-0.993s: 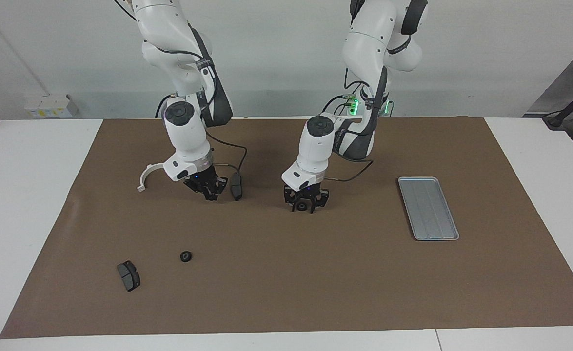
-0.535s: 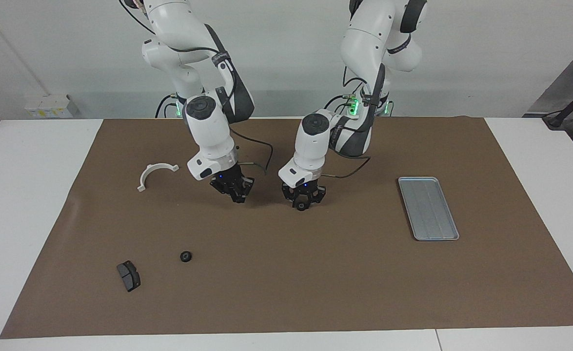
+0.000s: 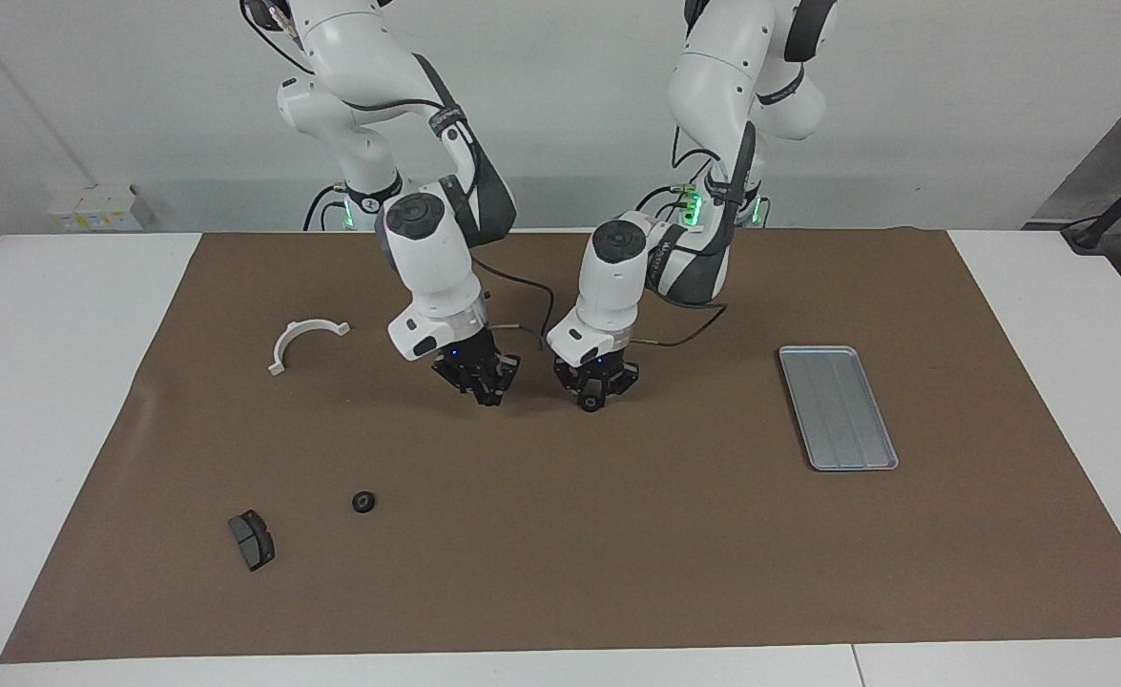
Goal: Pick bearing gear from pile to tray
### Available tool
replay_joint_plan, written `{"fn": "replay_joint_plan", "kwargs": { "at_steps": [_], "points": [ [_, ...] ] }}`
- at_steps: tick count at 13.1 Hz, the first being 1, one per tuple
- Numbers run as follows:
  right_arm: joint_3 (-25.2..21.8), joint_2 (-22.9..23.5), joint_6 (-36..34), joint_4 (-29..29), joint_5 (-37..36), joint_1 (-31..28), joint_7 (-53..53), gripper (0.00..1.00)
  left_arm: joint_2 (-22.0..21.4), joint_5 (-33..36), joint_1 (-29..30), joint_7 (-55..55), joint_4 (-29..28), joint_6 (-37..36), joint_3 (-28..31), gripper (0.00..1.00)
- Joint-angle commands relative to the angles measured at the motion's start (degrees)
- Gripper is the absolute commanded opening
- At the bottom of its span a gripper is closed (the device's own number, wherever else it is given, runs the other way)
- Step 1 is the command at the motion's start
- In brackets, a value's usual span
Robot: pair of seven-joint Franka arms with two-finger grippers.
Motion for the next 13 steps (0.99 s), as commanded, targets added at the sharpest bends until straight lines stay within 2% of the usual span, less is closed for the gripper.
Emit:
{"fn": "replay_joint_plan", "kwargs": {
  "at_steps": [1,3,5,10,11,12,13],
  "points": [
    [0.28,4.77,-0.81,5.63,0.84,1.90,3.68,0.00,0.58,-0.07,6.31,0.66,6.20,-5.32,0.34,0.16],
    [0.28,7.66,-0.81,8.88,0.40,3.74,6.31,0.00,0.76,-0.07,13.34,3.81,9.48,-8.15,0.17,0.16],
    [-0.07,11.18,-0.46,11.95,0.04,7.51,10.88,0.00,-0.29,-0.16,20.28,10.56,9.31,-9.64,0.08,0.16],
    [0.01,12.16,-1.77,12.06,-5.67,13.41,19.25,0.00,-2.23,-0.25,34.44,34.98,4.14,-10.62,0.17,0.21],
    [0.01,12.07,-1.86,11.10,-5.85,13.59,19.25,0.06,-2.75,-0.25,35.95,38.68,2.73,-10.18,0.17,0.20],
    [0.01,12.07,-1.86,10.40,-6.11,13.94,19.25,0.21,-3.19,-0.33,36.57,40.46,1.76,-9.74,0.25,0.20],
    [-0.08,12.07,-2.12,10.13,-6.37,14.03,19.25,0.49,-3.37,-0.25,36.84,40.74,0.88,-9.65,0.25,0.23]
  ]
}}
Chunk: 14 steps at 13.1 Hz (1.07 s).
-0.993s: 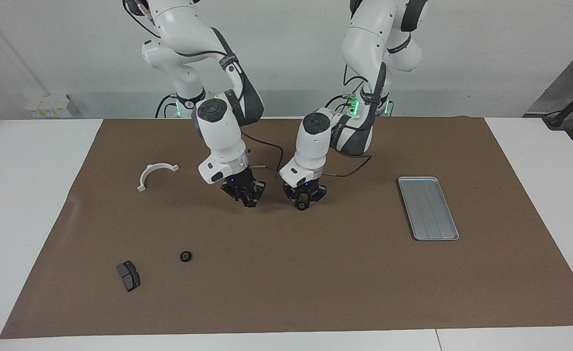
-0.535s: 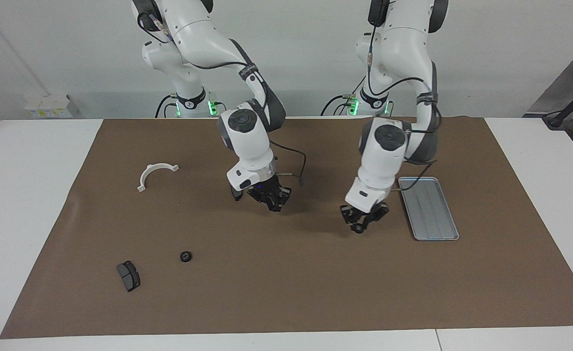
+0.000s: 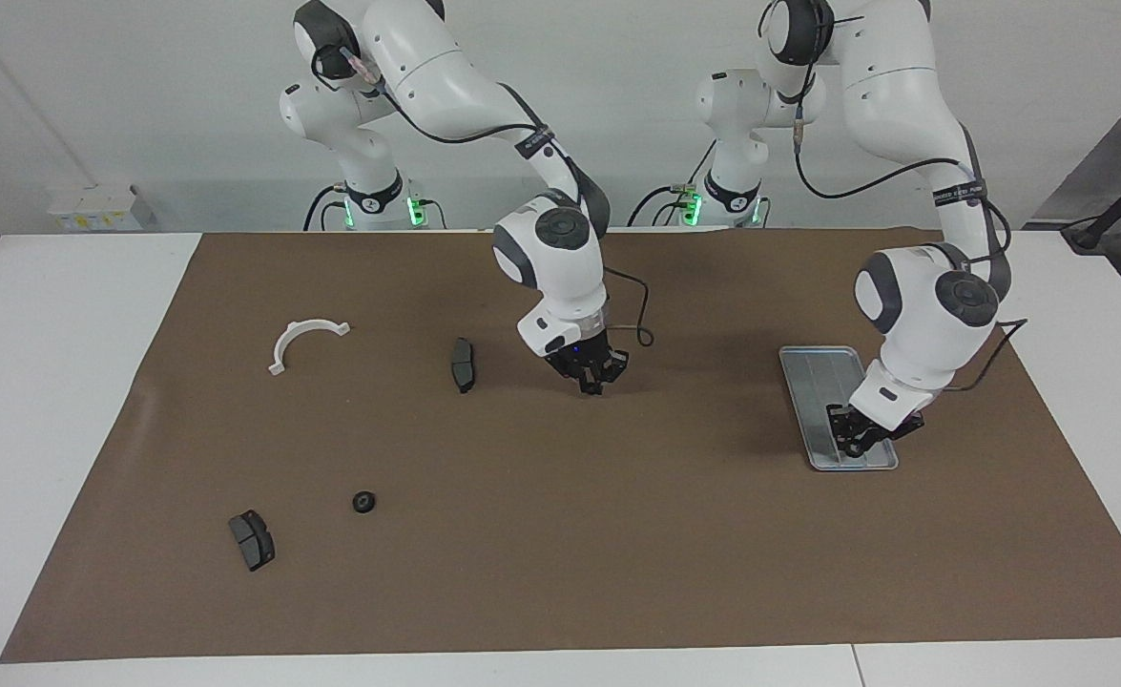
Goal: Pick bearing gear from pile to tray
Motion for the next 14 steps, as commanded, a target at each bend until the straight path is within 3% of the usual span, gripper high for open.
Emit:
{"fn": "replay_joint_plan", "kwargs": {
  "at_steps": [1,2,3,4,7,11,14],
  "points": [
    [-0.21,0.07,-1.77,0.04,-1.68,-0.34,0.92,0.84,-3.06,-0.22,0.37,2.14,-3.94,0.46,-0.70,0.34],
    [-0.30,-0.11,-2.47,0.57,-2.03,-1.12,0.57,1.00,-3.06,-0.22,0.20,2.14,-3.94,0.37,-0.70,0.53],
    [-0.47,-0.28,-2.65,1.01,-3.42,-2.09,0.21,1.00,-3.06,-0.22,-0.07,2.14,-3.94,0.37,-0.70,0.80],
    [-0.39,-0.89,-2.74,1.01,-3.96,-4.44,-0.49,1.00,-2.98,-0.22,-0.42,2.14,-3.68,0.46,-0.70,1.00],
    [-0.30,-2.22,-2.75,1.18,-3.96,-10.77,-7.85,1.00,-3.06,-0.83,-2.08,-0.13,-1.67,0.63,-1.58,1.00],
    [-0.30,-1.96,-2.04,1.98,-4.05,-18.86,-15.50,1.00,-3.15,-1.63,-15.59,-23.82,-1.04,2.21,-1.49,1.00],
    [-0.39,0.32,-2.31,4.44,-4.23,-23.43,-23.85,1.00,-3.42,-1.63,-25.00,-37.28,-2.97,9.04,-1.58,1.00]
  ]
}}
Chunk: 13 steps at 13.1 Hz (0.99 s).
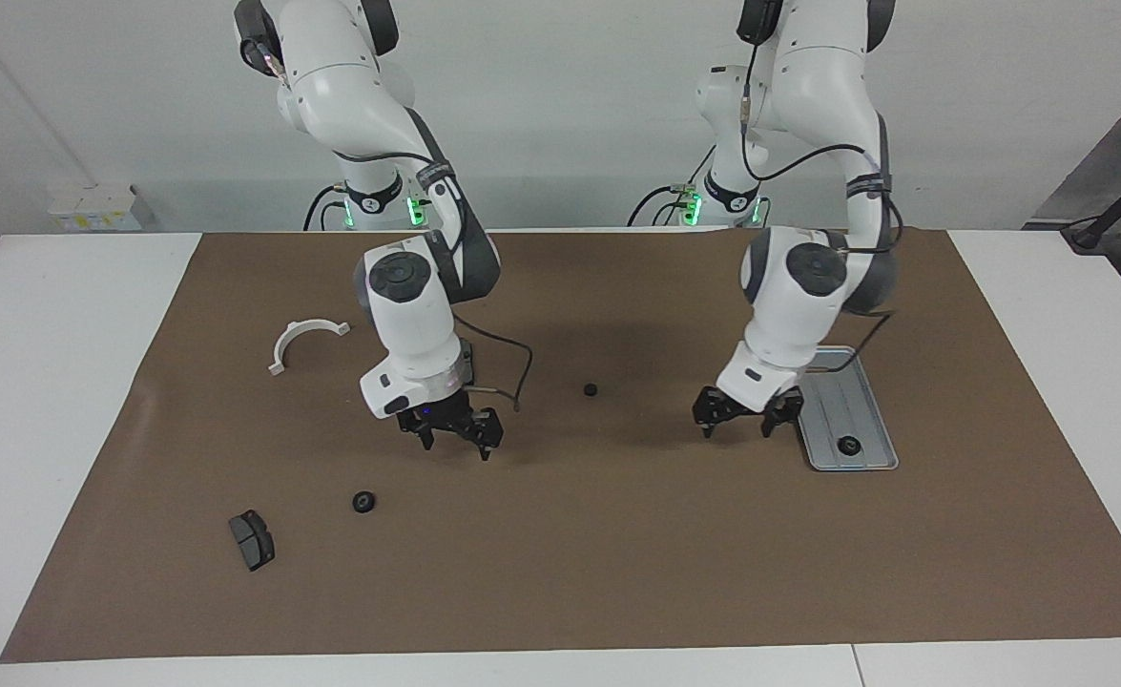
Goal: Pick bearing gear from pile to tray
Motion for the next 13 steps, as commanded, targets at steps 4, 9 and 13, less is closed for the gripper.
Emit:
{"fn": "replay_joint_plan", "kwargs": {
  "at_steps": [4,9,13],
  "points": [
    [0.90,6.46,-1.46,7.09,-5.01,-6.26,-8.34,0.99,-1.49,-0.46,-11.50,-8.52,-8.34,13.90,1.14,0.86],
    [0.90,9.46,-3.75,10.64,-8.01,-8.28,-10.09,0.89,-1.84,-0.46,-15.72,-8.43,-12.38,15.32,1.22,0.70],
    [0.90,9.55,-4.01,10.91,-7.75,-9.34,-10.71,0.79,-2.90,-0.46,-16.69,-7.91,-14.32,14.61,1.22,0.60]
  ]
}}
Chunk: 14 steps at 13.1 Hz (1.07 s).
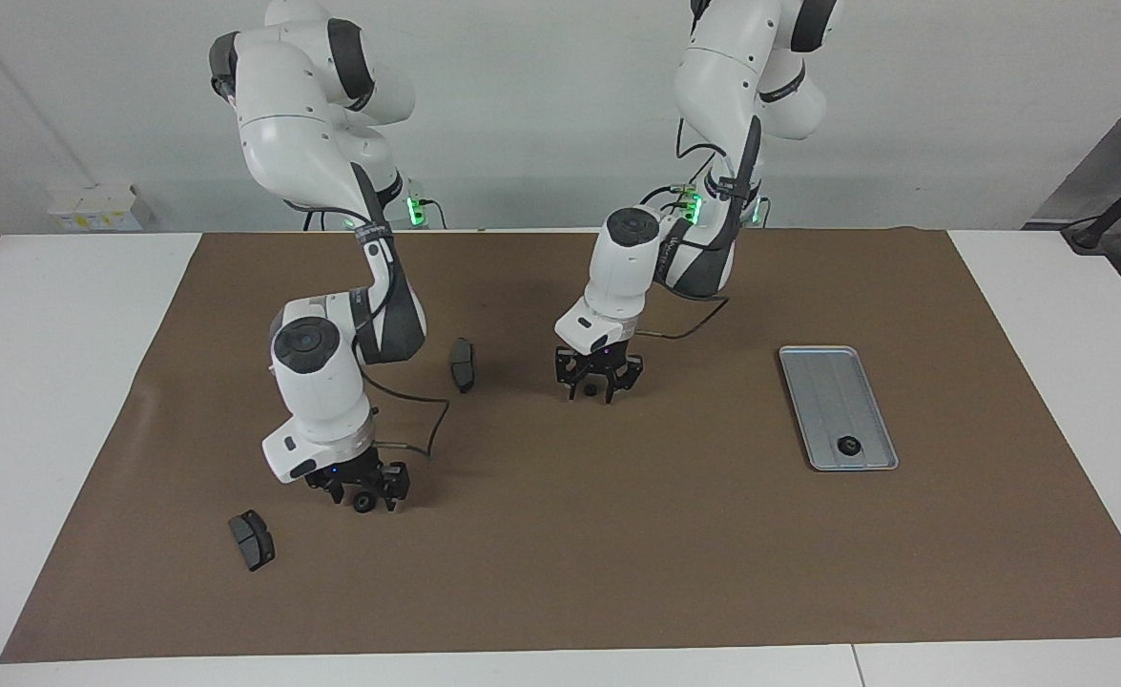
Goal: Pick bearing gear from pile to tray
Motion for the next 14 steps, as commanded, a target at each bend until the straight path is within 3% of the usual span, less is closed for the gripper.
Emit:
{"fn": "replay_joint_plan", "kwargs": {
  "at_steps": [1,9,14],
  "points": [
    [0.92,1.01,-1.37,1.99,-0.95,-0.81,-1.13,0.77,-2.66,-0.46,-1.66,0.55,-3.60,0.41,1.11,0.58],
    [0.92,1.01,-0.58,0.49,-0.51,-0.81,-1.05,0.58,-3.54,-0.46,-2.54,0.72,-5.01,-0.56,1.11,0.38],
    [0.92,0.66,-1.02,0.58,-0.43,-0.02,-0.87,0.06,-3.54,-0.46,-2.37,0.81,-4.75,-0.56,1.20,0.25]
  ]
}}
